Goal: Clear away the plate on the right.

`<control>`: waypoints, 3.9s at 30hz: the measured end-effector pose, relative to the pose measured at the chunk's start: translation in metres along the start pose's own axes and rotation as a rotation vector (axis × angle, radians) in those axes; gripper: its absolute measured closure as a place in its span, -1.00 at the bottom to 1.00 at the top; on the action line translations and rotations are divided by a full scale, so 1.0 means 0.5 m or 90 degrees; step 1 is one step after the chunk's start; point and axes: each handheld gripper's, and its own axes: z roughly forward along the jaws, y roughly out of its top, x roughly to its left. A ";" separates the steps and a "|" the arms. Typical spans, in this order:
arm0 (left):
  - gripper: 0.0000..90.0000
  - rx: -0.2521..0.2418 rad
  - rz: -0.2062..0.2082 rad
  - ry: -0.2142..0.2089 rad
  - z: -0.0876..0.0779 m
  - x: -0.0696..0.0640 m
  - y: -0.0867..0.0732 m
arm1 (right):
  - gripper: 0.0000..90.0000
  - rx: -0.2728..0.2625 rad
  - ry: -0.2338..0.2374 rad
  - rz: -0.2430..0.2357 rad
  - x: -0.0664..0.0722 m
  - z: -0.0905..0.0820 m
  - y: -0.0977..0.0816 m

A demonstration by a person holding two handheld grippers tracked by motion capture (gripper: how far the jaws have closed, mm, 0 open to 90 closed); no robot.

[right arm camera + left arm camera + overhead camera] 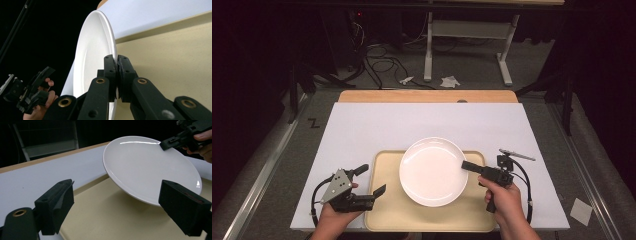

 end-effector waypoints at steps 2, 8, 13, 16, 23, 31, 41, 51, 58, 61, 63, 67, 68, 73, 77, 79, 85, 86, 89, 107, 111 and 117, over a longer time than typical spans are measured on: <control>-0.70 0.001 0.000 0.000 0.000 0.000 0.000 | 0.97 0.005 -0.002 -0.005 0.001 0.004 -0.002; -0.70 0.000 0.000 -0.001 0.000 0.000 0.000 | 0.97 0.024 -0.014 -0.016 0.004 0.016 -0.009; -0.70 0.000 0.000 -0.002 0.000 0.000 0.000 | 0.97 0.037 -0.026 -0.023 0.004 0.025 -0.015; -0.70 0.000 -0.001 -0.002 0.000 0.000 0.000 | 0.97 0.047 -0.036 -0.031 0.003 0.030 -0.020; -0.70 0.000 0.000 -0.003 0.000 -0.001 0.000 | 0.97 0.064 -0.047 -0.040 0.001 0.039 -0.026; -0.70 0.001 0.001 -0.004 0.001 -0.001 -0.001 | 0.96 0.080 -0.054 -0.041 -0.003 0.043 -0.028; -0.69 0.003 -0.001 -0.004 0.001 -0.001 -0.001 | 0.96 0.105 -0.068 -0.035 -0.017 0.046 -0.028; -0.69 0.003 -0.005 -0.005 0.002 0.000 -0.002 | 0.87 0.148 -0.089 -0.044 -0.037 0.046 -0.030; -0.69 0.004 -0.005 -0.007 0.002 -0.001 -0.002 | 0.83 0.162 -0.095 -0.041 -0.044 0.047 -0.031; -0.69 0.005 -0.005 -0.007 0.002 0.000 -0.002 | 0.82 0.162 -0.097 -0.042 -0.044 0.047 -0.032; -0.69 0.005 -0.005 -0.007 0.002 -0.001 -0.002 | 0.81 0.162 -0.099 -0.039 -0.044 0.048 -0.032; -0.69 0.006 -0.004 -0.008 0.002 -0.001 -0.002 | 0.78 0.166 -0.100 -0.046 -0.046 0.049 -0.033; -0.69 0.006 -0.004 -0.008 0.002 -0.001 -0.002 | 0.78 0.169 -0.104 -0.047 -0.046 0.049 -0.033; -0.69 0.006 -0.003 -0.009 0.002 -0.001 -0.002 | 0.71 0.175 -0.103 -0.050 -0.047 0.050 -0.033; -0.69 0.005 -0.003 -0.010 0.002 -0.001 -0.002 | 0.60 0.183 -0.101 -0.059 -0.047 0.051 -0.034; -0.69 0.006 -0.003 -0.011 0.002 -0.002 -0.002 | 0.55 0.186 -0.100 -0.066 -0.047 0.053 -0.035; -0.69 0.006 -0.002 -0.011 0.003 -0.002 -0.002 | 0.45 0.201 -0.109 -0.084 -0.043 0.050 -0.033; -0.69 0.007 -0.002 -0.012 0.003 -0.002 -0.002 | 0.44 0.206 -0.115 -0.088 -0.042 0.050 -0.034; -0.69 0.008 -0.001 -0.012 0.003 -0.002 -0.002 | 0.44 0.192 -0.118 -0.097 -0.041 0.043 -0.030; -0.71 0.024 -0.033 0.034 0.004 0.009 -0.004 | 0.28 0.066 -0.104 -0.209 0.001 -0.016 -0.005; -0.77 0.031 -0.044 0.048 0.005 0.014 -0.005 | 0.07 -0.015 -0.134 -0.304 0.015 -0.061 0.004; -0.88 0.029 -0.047 0.054 0.006 0.013 -0.003 | -0.41 -0.068 -0.201 -0.327 0.004 -0.122 -0.005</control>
